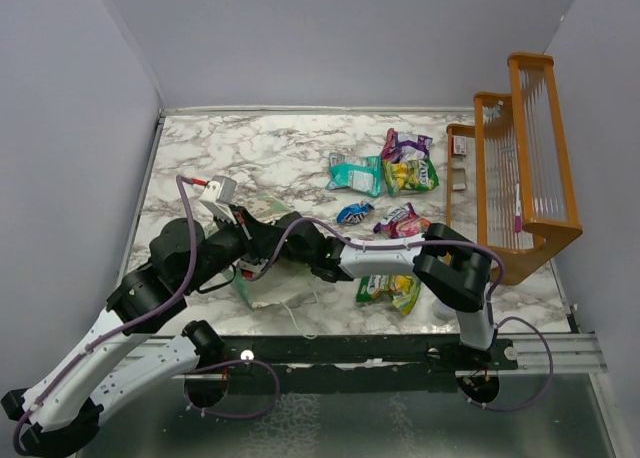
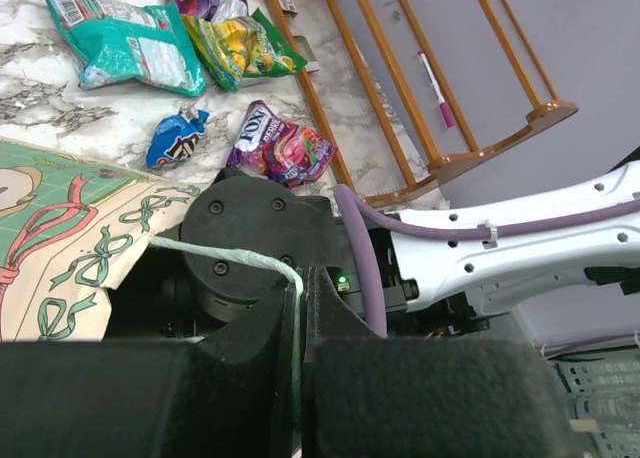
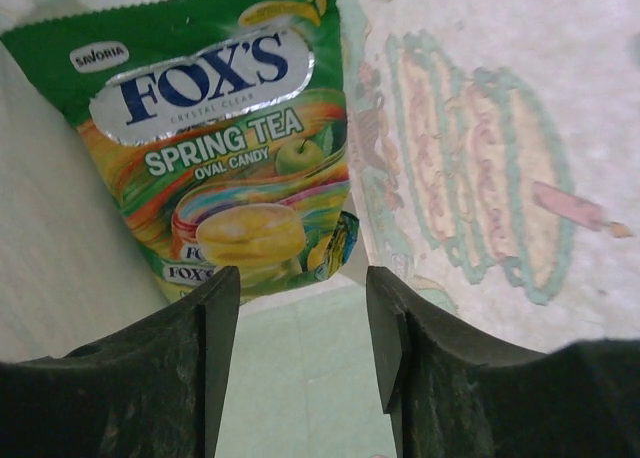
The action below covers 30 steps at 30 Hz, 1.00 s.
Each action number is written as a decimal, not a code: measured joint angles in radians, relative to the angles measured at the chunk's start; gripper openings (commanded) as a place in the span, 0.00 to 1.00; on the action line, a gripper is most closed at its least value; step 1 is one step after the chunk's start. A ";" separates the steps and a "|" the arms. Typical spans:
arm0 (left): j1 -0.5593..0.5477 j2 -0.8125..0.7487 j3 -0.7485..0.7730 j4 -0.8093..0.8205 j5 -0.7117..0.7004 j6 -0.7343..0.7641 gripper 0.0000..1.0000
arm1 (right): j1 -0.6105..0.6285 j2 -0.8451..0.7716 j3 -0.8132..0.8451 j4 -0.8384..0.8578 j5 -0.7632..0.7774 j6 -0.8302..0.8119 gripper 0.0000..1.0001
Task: Take the snacks out of the paper bag
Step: Take out the snack from the paper bag.
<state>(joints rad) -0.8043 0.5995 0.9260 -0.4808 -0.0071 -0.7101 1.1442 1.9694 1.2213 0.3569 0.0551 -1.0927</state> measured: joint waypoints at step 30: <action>0.009 0.211 0.021 0.092 0.097 -0.023 0.00 | -0.008 0.097 0.018 -0.081 -0.252 -0.004 0.81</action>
<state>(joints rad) -0.7952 0.8104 0.9474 -0.3889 0.0895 -0.7334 1.1358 2.0659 1.2396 0.2756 -0.1967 -1.0969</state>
